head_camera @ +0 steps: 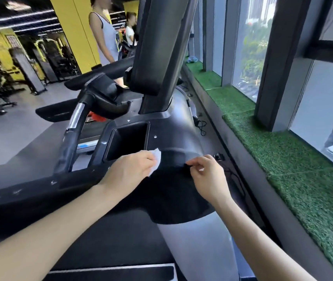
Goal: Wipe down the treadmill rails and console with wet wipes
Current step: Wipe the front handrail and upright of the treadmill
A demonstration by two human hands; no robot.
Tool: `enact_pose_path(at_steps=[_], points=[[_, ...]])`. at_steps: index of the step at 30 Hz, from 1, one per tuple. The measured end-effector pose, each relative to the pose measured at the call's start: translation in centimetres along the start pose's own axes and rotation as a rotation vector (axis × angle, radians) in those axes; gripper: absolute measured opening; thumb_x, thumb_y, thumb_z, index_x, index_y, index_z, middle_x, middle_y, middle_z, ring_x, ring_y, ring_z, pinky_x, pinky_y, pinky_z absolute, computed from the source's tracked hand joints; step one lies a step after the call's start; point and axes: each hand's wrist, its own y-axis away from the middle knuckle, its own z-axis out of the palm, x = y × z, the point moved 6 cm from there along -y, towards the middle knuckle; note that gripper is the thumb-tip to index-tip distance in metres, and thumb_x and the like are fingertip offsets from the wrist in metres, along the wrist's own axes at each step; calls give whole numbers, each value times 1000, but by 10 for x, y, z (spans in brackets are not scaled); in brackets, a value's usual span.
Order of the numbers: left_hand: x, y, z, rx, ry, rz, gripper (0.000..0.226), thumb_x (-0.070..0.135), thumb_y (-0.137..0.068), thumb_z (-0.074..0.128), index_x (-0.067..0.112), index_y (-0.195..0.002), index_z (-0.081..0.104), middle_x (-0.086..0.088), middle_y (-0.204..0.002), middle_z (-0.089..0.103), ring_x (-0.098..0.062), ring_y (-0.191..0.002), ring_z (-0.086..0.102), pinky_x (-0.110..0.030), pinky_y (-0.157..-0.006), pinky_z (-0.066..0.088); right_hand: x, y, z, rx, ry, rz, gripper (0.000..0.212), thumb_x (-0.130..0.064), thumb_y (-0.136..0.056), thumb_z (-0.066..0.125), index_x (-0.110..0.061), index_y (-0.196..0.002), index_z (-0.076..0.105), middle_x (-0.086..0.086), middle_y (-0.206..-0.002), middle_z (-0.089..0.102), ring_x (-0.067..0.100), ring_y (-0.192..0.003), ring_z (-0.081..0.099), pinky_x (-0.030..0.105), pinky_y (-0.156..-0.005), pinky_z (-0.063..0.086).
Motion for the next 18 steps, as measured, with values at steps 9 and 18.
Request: enact_pose_path(at_steps=[9, 18], points=[[30, -41, 42, -87, -134, 130, 20, -1, -71, 63, 15, -83, 66, 5, -79, 58, -14, -58, 62, -24, -42, 48, 9, 2, -6, -22, -2, 43, 26, -5, -87, 51, -19, -98, 70, -8, -102, 59, 6, -86, 57, 8, -67, 35], [10, -10, 7, 55, -69, -57, 44, 36, -90, 32, 9, -92, 68, -1, -94, 66, -28, -72, 64, -33, -56, 51, -3, 3, 4, -43, 41, 19, 25, -5, -87, 51, -16, -102, 68, -4, -109, 55, 15, -95, 60, 24, -81, 45]])
